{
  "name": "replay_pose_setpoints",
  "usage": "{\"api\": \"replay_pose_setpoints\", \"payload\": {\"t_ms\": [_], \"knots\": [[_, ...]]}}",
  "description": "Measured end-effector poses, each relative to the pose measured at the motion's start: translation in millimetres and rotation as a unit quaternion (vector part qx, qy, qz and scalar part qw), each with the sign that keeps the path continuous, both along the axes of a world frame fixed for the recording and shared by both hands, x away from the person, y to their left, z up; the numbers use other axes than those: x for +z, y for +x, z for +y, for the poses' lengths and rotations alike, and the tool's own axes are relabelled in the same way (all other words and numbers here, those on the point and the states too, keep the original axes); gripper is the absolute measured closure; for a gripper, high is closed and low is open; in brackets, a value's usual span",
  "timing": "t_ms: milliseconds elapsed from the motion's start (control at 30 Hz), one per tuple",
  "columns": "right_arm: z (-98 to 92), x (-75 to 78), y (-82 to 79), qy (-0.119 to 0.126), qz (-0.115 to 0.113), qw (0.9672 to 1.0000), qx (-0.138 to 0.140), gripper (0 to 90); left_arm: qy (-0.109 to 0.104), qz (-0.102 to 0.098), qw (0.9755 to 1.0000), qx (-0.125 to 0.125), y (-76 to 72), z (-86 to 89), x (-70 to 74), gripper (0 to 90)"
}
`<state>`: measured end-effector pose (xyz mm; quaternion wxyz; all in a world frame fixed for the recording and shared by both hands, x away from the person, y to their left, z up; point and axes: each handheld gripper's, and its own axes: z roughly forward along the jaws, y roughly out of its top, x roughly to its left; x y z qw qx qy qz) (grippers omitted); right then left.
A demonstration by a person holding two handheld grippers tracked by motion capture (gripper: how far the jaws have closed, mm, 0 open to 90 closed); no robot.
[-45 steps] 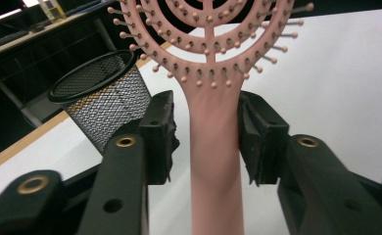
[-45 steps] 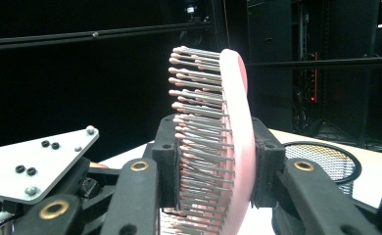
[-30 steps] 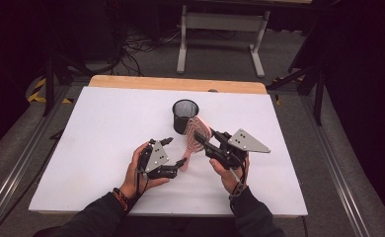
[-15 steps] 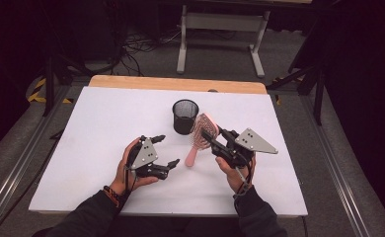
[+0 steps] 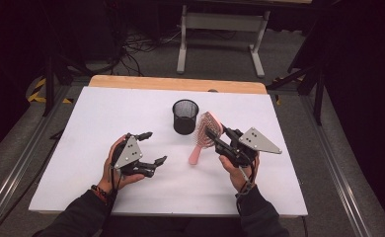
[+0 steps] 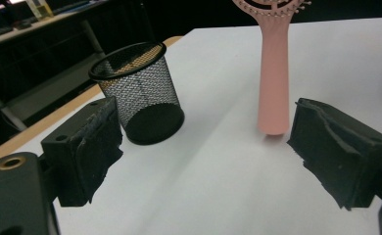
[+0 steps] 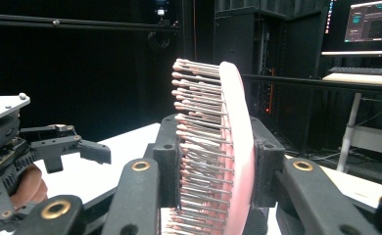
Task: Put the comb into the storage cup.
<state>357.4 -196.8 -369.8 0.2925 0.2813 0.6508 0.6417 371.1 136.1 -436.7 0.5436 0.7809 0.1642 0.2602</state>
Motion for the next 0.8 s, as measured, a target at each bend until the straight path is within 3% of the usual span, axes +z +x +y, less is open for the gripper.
{"api": "replay_pose_setpoints", "payload": {"t_ms": [200,333,667,800], "knots": [[0.2,1.0,-0.1,0.003,-0.003,1.0,0.009,64.4,0.008,0.003,1.0,-0.004,-0.4,8.4,-1.3,10.7],[0.5,1.6,1.0,-0.01,-0.01,0.9998,0.013,64.4,-0.001,0.013,0.9999,-0.009,-0.2,17.3,-1.9,8.5],[1.4,7.1,5.9,-0.016,-0.018,0.9997,0.006,64.4,0.004,0.025,0.9996,-0.008,-3.5,37.7,-5.7,4.8],[0.4,14.8,9.0,-0.016,-0.027,0.9995,0.002,64.4,-0.01,0.036,0.9993,-0.003,-4.0,51.4,-7.6,4.1]]}}
